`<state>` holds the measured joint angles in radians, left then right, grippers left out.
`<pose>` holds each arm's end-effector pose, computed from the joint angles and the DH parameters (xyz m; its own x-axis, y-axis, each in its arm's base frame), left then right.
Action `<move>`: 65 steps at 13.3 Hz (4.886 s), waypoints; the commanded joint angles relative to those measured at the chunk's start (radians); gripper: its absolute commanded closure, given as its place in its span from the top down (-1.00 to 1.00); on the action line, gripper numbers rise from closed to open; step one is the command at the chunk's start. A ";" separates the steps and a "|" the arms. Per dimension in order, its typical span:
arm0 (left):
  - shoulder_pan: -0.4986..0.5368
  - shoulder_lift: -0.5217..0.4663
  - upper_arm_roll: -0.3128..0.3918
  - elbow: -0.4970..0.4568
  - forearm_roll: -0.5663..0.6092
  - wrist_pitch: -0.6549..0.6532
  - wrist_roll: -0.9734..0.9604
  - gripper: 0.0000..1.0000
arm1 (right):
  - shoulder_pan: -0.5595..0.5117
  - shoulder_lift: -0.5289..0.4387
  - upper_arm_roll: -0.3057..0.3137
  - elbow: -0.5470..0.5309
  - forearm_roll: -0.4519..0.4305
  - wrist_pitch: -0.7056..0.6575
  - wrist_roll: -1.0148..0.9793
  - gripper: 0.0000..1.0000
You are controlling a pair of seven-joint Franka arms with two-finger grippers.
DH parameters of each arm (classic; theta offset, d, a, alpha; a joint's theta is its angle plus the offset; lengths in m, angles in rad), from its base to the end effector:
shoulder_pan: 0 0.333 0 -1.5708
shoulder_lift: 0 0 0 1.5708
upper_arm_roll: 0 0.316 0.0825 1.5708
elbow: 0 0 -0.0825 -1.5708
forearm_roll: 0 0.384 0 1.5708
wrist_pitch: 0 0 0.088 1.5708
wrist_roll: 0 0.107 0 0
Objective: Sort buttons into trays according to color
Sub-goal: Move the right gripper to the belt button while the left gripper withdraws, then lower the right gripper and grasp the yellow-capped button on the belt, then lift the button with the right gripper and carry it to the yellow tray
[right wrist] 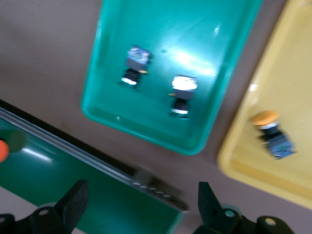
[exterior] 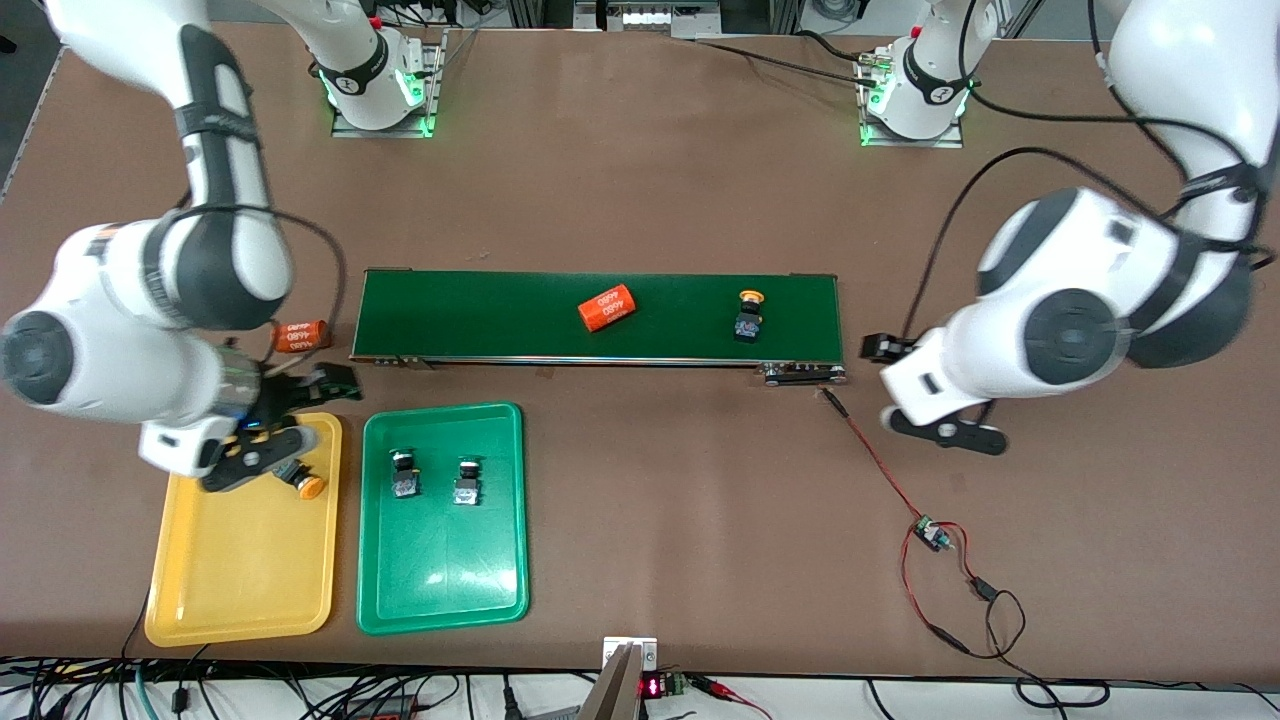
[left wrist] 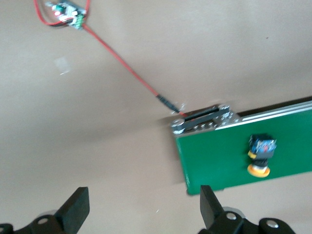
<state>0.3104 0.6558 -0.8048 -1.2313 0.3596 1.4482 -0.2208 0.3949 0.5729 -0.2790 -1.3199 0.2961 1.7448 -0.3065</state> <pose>0.6602 -0.1545 0.4448 0.9376 -0.2192 -0.2697 -0.2164 -0.9755 0.0408 0.6876 0.1477 0.4032 0.9209 0.3811 -0.0820 0.3645 -0.9165 -0.1649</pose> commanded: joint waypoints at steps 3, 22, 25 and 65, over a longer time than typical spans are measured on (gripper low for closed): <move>-0.173 -0.223 0.411 -0.030 -0.186 -0.002 0.250 1.00 | 0.240 -0.018 -0.008 -0.021 -0.023 -0.027 0.422 1.00; -0.361 -0.694 0.789 -0.494 -0.332 0.250 0.261 1.00 | 0.320 0.005 0.053 -0.091 -0.035 0.068 0.693 1.00; -0.361 -0.696 0.776 -0.493 -0.326 0.239 0.261 1.00 | 0.318 0.012 0.095 -0.091 -0.034 0.074 0.809 1.00; -0.369 -0.682 0.756 -0.450 -0.326 0.170 0.247 1.00 | 0.346 0.125 0.132 -0.036 -0.055 0.400 1.074 -1.00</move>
<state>-0.0563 -0.0192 -0.0476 -1.6946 0.0507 1.6376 0.0260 0.8083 0.7243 -0.1455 -1.3690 0.2522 2.1701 0.8563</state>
